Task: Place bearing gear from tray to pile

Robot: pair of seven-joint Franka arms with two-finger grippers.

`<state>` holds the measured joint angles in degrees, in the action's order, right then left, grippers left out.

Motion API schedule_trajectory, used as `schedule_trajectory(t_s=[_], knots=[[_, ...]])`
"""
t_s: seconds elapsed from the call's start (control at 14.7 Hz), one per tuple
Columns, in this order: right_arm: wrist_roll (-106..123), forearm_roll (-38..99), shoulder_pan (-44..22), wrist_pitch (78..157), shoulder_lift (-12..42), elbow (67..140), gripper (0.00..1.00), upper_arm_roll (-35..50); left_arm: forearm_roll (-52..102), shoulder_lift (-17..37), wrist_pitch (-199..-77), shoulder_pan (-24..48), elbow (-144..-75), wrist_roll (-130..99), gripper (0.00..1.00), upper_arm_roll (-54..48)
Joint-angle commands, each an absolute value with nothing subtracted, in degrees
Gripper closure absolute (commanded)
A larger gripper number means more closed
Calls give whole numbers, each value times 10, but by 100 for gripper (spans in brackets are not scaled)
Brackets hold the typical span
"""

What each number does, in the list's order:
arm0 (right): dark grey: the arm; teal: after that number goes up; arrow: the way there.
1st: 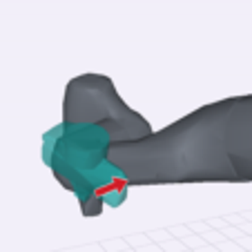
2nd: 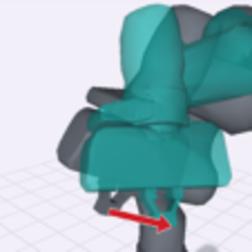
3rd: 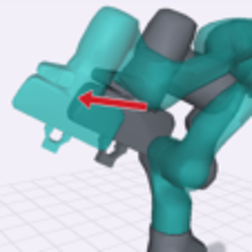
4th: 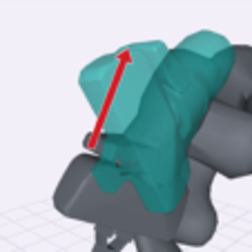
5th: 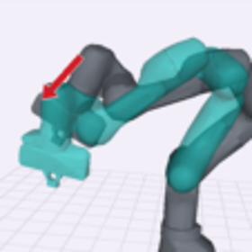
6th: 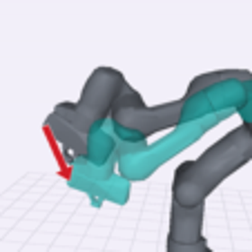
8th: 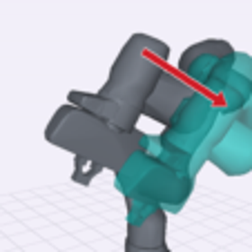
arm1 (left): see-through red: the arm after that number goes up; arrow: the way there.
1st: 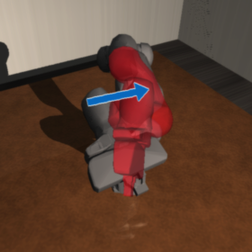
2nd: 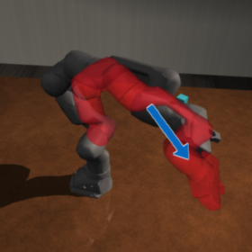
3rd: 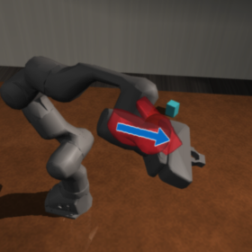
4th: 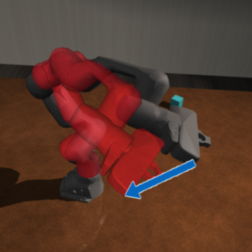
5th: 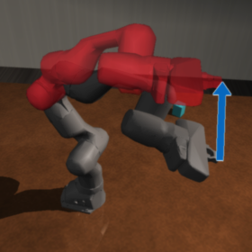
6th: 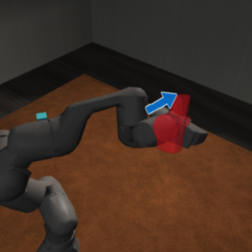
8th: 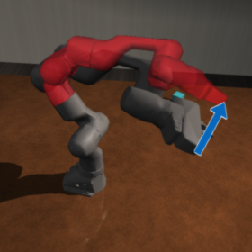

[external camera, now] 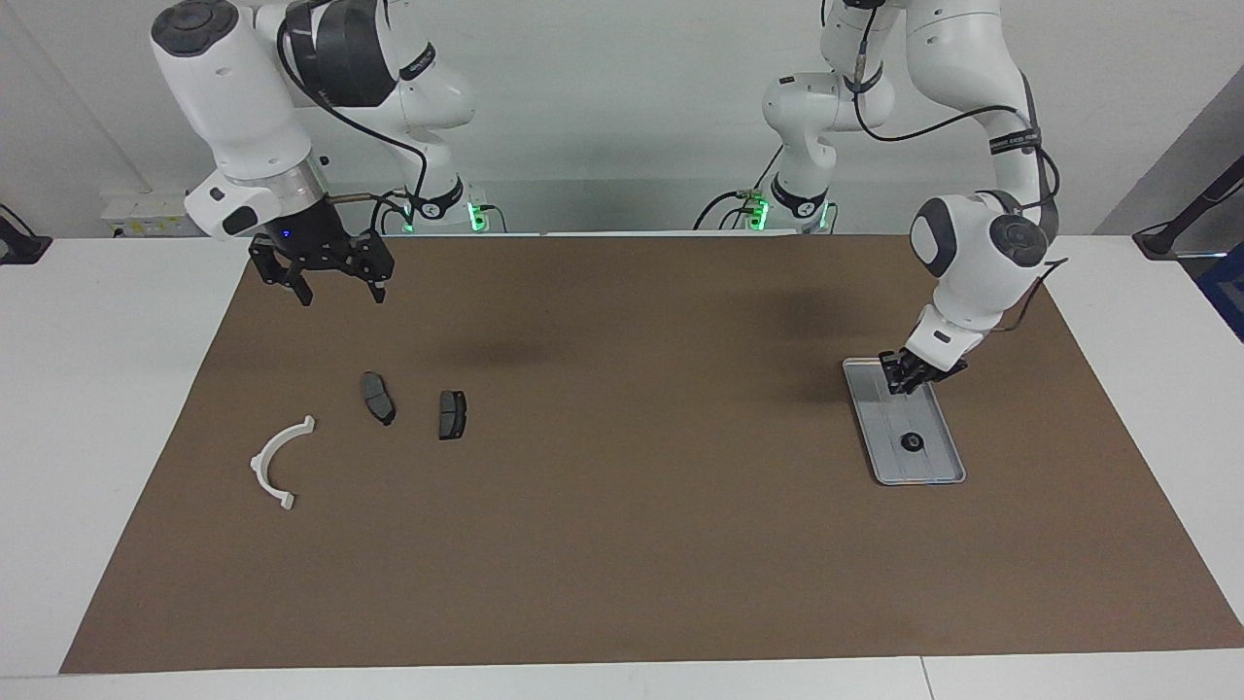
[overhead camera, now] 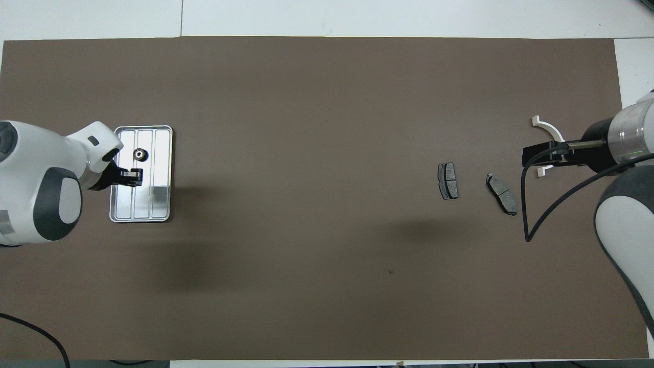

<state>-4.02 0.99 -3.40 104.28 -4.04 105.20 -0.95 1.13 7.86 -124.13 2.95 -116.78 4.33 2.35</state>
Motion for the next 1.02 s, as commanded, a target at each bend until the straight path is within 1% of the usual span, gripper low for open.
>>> schedule_trajectory(t_s=[0.0,0.34,0.55,0.68,0.75,0.95], knots=[[-64,12,-33,1078,-45,1085,0,-5,15,84,-1166,66,-1084,-1,81,27],[-64,11,-34,1146,-12,1110,0,-5,-4,86,-1153,224,-1055,-246,81,29],[-64,11,-35,1184,20,1111,0,-4,-8,92,-1183,303,-1060,-340,81,29],[-66,12,-47,1207,38,1110,0,-4,-39,141,-1199,362,-1046,-429,81,29],[-67,12,-48,1214,45,1110,0,-4,-50,164,-1221,373,-1033,-464,81,29],[-72,11,-48,1233,61,1110,0,-4,-49,213,-1280,398,-1030,-504,81,28]])
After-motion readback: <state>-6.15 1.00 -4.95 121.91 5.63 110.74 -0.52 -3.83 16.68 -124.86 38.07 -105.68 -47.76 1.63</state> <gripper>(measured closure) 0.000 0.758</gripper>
